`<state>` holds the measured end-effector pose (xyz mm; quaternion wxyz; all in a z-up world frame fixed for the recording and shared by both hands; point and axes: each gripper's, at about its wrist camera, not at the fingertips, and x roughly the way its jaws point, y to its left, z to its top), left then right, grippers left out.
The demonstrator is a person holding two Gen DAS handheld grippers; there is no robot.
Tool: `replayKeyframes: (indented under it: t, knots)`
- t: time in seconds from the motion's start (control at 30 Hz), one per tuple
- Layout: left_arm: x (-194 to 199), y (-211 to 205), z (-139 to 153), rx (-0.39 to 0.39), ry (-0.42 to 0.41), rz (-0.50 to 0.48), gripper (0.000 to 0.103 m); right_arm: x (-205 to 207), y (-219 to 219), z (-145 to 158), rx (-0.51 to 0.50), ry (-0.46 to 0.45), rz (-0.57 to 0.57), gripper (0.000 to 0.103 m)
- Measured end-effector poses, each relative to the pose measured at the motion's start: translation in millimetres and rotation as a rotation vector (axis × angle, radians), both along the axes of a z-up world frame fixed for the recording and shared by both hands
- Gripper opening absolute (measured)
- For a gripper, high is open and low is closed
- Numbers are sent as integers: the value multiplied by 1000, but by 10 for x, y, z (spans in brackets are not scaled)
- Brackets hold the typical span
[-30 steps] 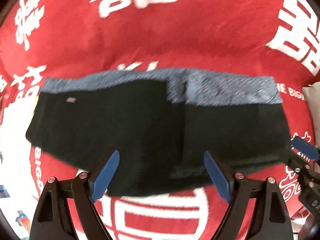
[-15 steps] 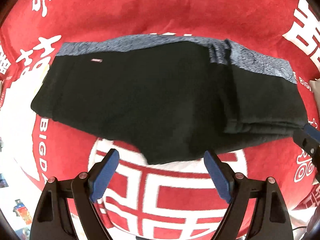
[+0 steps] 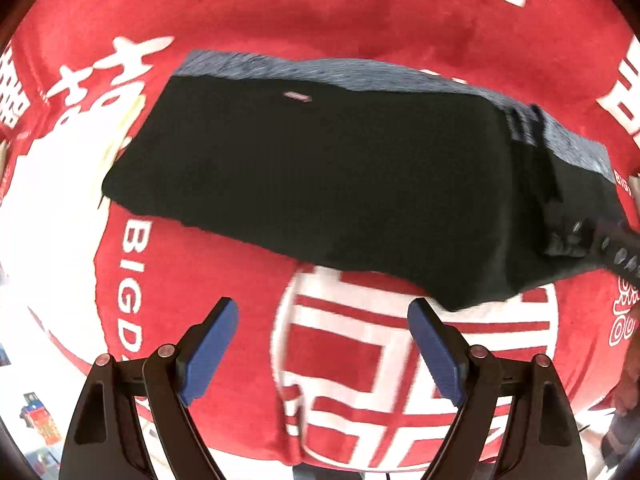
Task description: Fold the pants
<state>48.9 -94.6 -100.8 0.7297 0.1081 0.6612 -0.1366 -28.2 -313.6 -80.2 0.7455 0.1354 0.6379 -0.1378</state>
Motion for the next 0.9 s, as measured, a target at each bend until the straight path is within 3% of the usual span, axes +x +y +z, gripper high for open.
replayKeyframes:
  t: [0.3, 0.5, 0.6, 0.77, 0.9]
  knots:
    - [149, 507, -163, -52, 48, 113, 87, -84, 358, -56, -133, 67, 105, 62]
    - [253, 775, -234, -95, 64, 195, 87, -167, 438, -47, -120, 88, 76, 64]
    - [309, 878, -257, -121, 73, 225, 87, -223, 545, -29, -100, 78, 64, 64]
    - [385, 1024, -263, -139, 61, 276, 87, -136, 883, 96, -142, 20, 177, 64]
    - [465, 1123, -283, -144, 57, 307, 87, 4, 1000, -2, -144, 15, 223, 64]
